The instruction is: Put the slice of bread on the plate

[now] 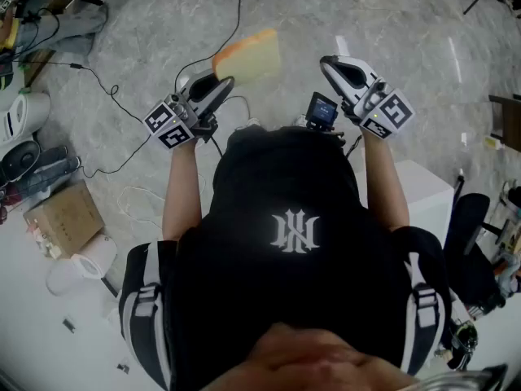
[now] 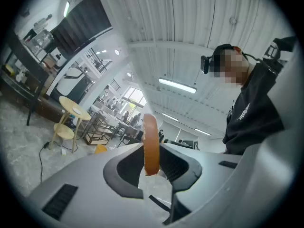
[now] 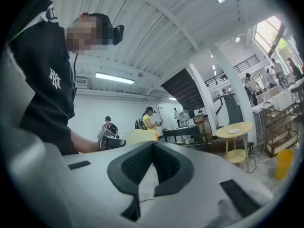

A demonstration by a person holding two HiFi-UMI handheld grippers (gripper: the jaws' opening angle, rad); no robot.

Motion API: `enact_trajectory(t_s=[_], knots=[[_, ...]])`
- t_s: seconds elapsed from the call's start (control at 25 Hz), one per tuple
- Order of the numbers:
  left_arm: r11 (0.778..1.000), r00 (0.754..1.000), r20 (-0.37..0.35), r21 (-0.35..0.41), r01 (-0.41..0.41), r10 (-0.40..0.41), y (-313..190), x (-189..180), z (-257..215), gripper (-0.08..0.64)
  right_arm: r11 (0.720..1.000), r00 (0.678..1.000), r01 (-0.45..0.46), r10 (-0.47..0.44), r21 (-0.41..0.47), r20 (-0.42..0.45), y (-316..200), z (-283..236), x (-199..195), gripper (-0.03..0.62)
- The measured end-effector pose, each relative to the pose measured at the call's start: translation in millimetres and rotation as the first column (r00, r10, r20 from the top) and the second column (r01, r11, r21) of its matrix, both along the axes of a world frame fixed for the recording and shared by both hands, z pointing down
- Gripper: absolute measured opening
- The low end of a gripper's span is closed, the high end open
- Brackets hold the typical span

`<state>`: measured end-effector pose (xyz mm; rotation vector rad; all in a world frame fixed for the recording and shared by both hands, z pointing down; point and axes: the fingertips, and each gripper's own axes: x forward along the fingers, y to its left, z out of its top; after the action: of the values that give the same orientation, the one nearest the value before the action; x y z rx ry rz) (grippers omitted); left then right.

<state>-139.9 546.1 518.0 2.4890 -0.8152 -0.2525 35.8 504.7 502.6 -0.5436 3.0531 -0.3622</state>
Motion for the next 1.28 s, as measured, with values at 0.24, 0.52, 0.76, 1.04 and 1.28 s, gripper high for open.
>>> enact_trajectory(t_s=[0.24,0.52,0.76,1.04,1.28], knots=[[1.0,0.999,-0.023,0.0,-0.026,0.026,0.9,5.2,-2.8,0.106,1.0,1.0,0.001,-0.001,-0.014,-0.007,-1.3,5.7,-1.3,0.0],[0.998,0.998,-0.023,0.005,-0.058,0.059,0.2,14.5,-6.6,0.106,0.999,1.0,-0.028,0.028,-0.019,-0.004,1.7,12.1,2.7,0.002],[0.998,0.997,-0.018,-0.003,-0.07,0.07,6.2,25.9,-3.1,0.106,0.999,1.0,-0.023,0.023,-0.025,-0.021,12.2,16.9,11.1,0.002],[0.997,0.997,0.02,-0.001,-0.08,0.08,14.6,36.2,-2.9,0.106,0.999,0.999,-0.032,0.032,-0.029,-0.019,15.4,21.6,24.0,0.002],[0.998,0.998,0.023,-0.009,-0.061,0.061,22.2,55.6,-1.5,0.106,0.999,1.0,-0.024,0.023,-0.029,-0.011,24.3,28.4,46.5,0.002]])
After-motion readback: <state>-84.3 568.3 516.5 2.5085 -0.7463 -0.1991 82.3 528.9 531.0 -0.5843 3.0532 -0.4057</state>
